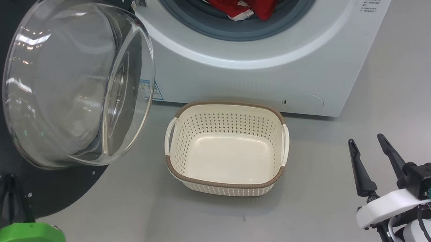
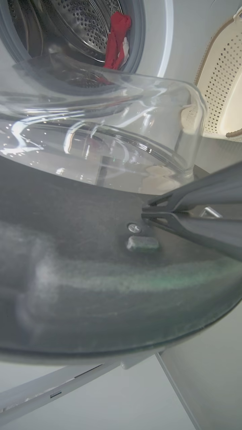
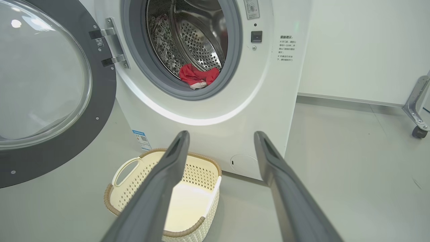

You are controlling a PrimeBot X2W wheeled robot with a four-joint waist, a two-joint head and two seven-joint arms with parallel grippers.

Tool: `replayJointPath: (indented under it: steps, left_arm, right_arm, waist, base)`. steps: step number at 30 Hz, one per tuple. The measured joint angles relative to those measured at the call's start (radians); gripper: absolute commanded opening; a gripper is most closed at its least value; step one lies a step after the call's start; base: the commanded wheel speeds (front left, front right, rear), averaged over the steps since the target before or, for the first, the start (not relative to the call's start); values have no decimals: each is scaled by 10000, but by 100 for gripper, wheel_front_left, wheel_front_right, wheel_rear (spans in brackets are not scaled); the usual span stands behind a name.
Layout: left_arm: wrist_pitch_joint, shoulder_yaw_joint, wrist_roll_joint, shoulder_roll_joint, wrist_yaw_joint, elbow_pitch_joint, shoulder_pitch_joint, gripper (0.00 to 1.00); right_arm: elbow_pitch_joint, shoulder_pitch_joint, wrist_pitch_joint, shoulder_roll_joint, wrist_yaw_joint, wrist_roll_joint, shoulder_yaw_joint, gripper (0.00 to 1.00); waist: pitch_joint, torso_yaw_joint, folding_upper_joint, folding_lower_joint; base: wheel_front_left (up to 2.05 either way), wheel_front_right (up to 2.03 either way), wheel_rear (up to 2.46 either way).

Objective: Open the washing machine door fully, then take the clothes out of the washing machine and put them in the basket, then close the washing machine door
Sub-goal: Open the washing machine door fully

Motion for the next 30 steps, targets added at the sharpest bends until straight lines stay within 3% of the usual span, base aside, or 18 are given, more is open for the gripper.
replayJointPath:
  steps: [20, 30]
  left_arm:
    - [-109, 1177, -102, 385, 2, 1321, -847, 0]
    - [-190, 1227, -88, 408, 4, 1607, -965, 0]
  right_arm:
    - [-2, -48, 0, 4, 12, -36, -107, 100]
    - [0, -56, 0, 4, 17, -73, -81, 100]
  waist:
    - [124, -199, 0, 0]
    - [120, -273, 0, 0]
  base:
    - [0, 0, 0]
    - [0, 0, 0]
